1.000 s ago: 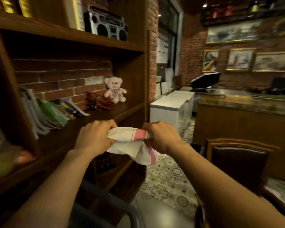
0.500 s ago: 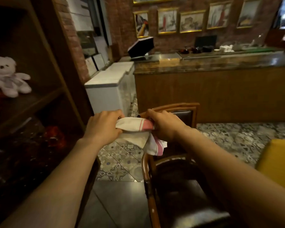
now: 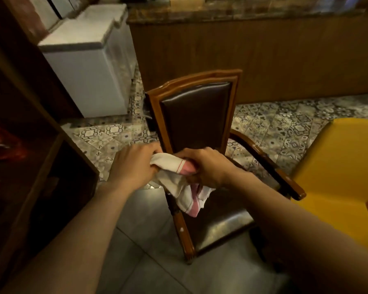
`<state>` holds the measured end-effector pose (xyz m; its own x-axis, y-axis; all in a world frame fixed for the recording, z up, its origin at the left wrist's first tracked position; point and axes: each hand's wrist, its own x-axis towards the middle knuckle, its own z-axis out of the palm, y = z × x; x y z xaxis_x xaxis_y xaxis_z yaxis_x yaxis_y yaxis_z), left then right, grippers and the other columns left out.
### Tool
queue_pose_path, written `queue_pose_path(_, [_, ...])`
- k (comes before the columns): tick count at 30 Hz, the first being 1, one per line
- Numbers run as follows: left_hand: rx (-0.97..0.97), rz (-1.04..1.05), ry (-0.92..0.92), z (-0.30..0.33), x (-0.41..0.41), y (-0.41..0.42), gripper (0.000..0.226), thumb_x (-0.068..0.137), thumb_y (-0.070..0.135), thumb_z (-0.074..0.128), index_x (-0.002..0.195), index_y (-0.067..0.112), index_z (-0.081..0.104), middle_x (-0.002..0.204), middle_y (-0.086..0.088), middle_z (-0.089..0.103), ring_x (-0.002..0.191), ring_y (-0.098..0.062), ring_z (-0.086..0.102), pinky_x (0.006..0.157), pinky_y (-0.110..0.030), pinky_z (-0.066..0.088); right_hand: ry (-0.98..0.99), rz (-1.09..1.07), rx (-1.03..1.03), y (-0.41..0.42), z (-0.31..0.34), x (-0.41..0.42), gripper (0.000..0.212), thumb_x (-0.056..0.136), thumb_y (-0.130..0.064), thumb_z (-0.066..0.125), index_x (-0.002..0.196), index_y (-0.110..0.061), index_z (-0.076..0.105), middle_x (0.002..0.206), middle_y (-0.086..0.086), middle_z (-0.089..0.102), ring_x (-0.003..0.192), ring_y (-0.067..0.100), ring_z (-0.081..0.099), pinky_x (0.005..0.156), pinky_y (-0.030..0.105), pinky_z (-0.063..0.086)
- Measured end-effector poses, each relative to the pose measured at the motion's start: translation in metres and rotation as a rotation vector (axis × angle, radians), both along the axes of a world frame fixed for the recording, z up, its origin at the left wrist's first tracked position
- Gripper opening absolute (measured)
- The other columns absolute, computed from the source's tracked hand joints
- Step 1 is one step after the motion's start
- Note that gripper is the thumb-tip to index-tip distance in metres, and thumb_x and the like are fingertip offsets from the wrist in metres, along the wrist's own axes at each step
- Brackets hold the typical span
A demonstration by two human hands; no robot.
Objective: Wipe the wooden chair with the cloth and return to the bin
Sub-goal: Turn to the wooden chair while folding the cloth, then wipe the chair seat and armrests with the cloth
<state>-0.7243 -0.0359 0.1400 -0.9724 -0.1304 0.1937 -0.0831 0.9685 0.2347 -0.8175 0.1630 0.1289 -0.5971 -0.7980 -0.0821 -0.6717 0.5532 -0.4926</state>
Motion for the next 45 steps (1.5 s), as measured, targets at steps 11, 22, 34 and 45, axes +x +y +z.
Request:
queue_pose_path(11, [0.343,-0.205,-0.315,-0.163,0.014,-0.038,0.049,0.077,0.055,0.062,0.123,0.048,0.046,0.123,0.018,0.057,0.108,-0.009,0.056,0.078,-0.036,0.048,0.176,-0.153,0.143,-0.01,-0.138,0.03,0.044,0.088,-0.029,0.06,0.128,-0.043,0.051,0.114,-0.007,0.062,0.099,0.019,0.06,0.064,0.027,0.036])
queue_pose_path(22, [0.192,-0.363,-0.358,-0.288,-0.038,-0.026,0.063,0.1,0.054,0.01,0.156,0.028,0.022,0.163,0.01,0.019,0.149,-0.003,0.004,0.122,-0.033,0.003,0.154,-0.153,0.312,0.0,-0.24,0.071,0.053,0.084,-0.057,0.042,0.131,-0.034,0.051,0.121,-0.001,0.059,0.102,0.023,0.055,0.074,0.036,0.048])
queue_pose_path(34, [0.184,-0.5,-0.429,-0.346,-0.031,-0.035,0.052,0.106,0.04,0.019,0.156,0.028,0.019,0.163,0.016,0.01,0.146,0.007,-0.007,0.122,-0.027,0.004,0.053,0.086,0.345,-0.017,-0.301,0.091,0.106,0.088,-0.032,0.067,0.152,-0.036,-0.017,0.163,0.001,-0.016,0.149,0.027,-0.003,0.107,0.057,0.033])
queue_pose_path(45, [0.145,-0.46,-0.305,-0.357,-0.017,-0.021,0.056,0.104,0.04,0.014,0.157,0.022,0.015,0.164,0.01,0.005,0.148,0.001,-0.011,0.119,-0.022,-0.007,0.089,0.072,0.374,-0.022,-0.303,0.102,0.083,0.095,-0.036,0.05,0.156,-0.02,-0.005,0.164,0.005,-0.012,0.15,0.025,-0.008,0.108,0.049,0.032])
